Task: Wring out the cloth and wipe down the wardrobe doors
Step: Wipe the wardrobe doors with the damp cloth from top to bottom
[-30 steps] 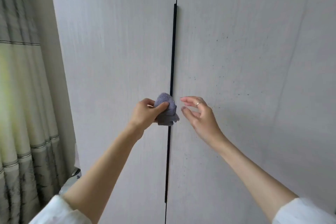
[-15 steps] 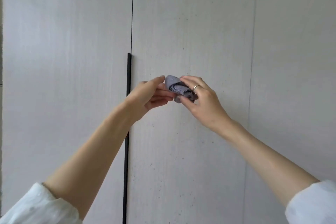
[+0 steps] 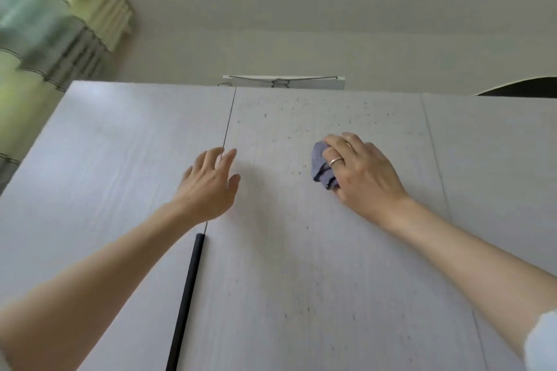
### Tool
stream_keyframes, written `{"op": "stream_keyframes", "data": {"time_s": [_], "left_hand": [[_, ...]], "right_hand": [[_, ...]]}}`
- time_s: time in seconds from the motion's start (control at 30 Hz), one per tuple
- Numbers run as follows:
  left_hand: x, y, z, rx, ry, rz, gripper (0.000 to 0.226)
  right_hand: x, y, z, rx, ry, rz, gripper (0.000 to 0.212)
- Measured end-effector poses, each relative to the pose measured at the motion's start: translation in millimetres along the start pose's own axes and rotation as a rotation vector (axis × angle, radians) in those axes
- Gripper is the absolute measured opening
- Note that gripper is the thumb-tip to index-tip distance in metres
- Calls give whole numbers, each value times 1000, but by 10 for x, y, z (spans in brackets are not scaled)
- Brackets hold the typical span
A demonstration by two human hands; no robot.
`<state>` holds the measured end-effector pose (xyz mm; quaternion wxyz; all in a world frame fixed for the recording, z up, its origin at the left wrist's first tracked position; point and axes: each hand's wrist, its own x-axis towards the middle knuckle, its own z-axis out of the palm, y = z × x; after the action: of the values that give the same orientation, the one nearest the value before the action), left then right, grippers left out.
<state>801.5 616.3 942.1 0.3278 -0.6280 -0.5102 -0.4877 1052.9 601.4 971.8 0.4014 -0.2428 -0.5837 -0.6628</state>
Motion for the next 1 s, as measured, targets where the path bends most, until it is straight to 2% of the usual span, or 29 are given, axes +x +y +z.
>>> {"op": "stream_keyframes", "data": {"time_s": [0.07, 0.2, 0.3, 0.4, 0.5, 0.6, 0.67, 0.77, 0.87, 1.0], "left_hand": [[127, -90, -35, -1, -86, -35, 56], [271, -403, 23, 76, -158, -21, 53], [264, -533, 114, 176, -118, 36, 53], [270, -595, 189, 206, -70, 52, 53], [305, -635, 179, 226, -74, 72, 53], [307, -644, 176, 237, -80, 82, 54], [303, -640, 193, 236, -76, 81, 53], [295, -667, 196, 209, -59, 73, 53], [289, -677, 176, 152, -81, 52, 53], [299, -665, 168, 104, -69, 41, 53]], "right_hand": [[182, 165, 62, -6, -30, 67, 48], [605, 313, 348, -47, 24, 277, 52], [912, 379, 490, -56, 23, 498, 39], [1138, 313, 742, -4, -8, 682, 37], [1391, 138, 982, 133, 8, 633, 36], [1708, -278, 1098, 267, -55, 419, 39], [1875, -613, 1155, 263, -138, 282, 44], [1957, -824, 1169, 258, -145, 303, 43], [1835, -535, 1121, 256, -95, 364, 37], [1467, 285, 970, 183, -48, 465, 38]]}}
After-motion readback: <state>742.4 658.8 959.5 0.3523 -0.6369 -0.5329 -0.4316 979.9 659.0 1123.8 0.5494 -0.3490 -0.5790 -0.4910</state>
